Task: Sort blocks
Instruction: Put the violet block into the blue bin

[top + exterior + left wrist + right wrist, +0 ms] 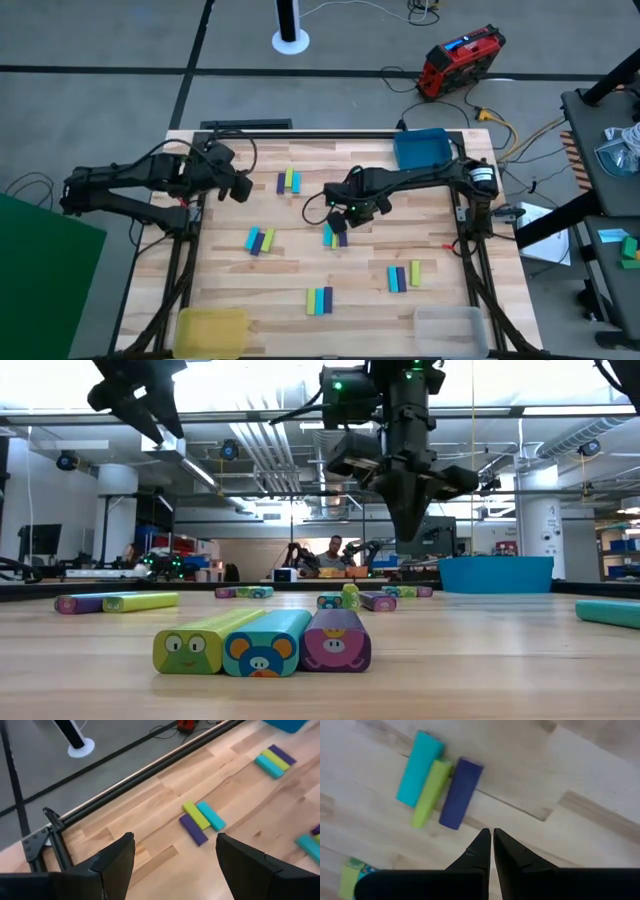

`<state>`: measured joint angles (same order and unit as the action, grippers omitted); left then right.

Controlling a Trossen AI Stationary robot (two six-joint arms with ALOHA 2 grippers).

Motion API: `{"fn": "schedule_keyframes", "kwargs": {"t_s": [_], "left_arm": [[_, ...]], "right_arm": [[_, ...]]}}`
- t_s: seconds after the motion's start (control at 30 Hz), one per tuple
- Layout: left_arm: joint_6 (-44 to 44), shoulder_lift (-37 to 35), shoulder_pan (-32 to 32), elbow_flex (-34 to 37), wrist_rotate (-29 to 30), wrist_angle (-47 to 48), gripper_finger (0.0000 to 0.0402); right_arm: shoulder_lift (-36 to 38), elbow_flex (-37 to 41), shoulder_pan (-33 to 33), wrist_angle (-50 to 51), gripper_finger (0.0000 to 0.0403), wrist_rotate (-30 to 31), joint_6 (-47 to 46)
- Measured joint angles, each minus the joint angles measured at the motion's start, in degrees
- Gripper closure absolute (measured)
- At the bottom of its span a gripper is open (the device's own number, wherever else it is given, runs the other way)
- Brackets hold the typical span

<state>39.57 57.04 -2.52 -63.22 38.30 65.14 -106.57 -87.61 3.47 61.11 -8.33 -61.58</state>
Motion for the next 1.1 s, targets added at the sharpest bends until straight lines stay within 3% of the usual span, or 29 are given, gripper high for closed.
{"fn": "schedule_keyframes", "kwargs": {"t_s": [0.27,0.5,0.6,0.8,0.97,1.1], "left_arm": [[0.51,1.91,0.0,-0.85,0.03,0.0,0.0148],[1.95,0.52,0.0,-0.8,-1.09,1.44,0.0148],[1.93,-0.46,0.0,-0.77,-1.37,2.47,0.0148],[1.24,-2.01,0.0,-0.76,-1.32,2.75,0.0148],[1.22,-2.27,0.0,-0.74,0.06,2.34,0.0148],[-0.72,-2.02,0.0,-0.74,0.14,1.43,0.0148]], "right_arm": [[0.84,1.69,-1.12,-1.03,0.039,2.42,-1.05],[7.81,11.72,-1.12,-3.19,0.0378,8.15,-5.09],[12.13,16.8,-1.12,-3.57,0.0348,10.24,-10.33],[16.19,20.28,-1.25,-7.19,0.0262,6.27,-13.74],[15.0,19.57,-2.29,-13.91,0.0208,6.35,-14.43],[11.5,18.2,-3.56,-17.45,0.0188,6.36,-14.3]]}}
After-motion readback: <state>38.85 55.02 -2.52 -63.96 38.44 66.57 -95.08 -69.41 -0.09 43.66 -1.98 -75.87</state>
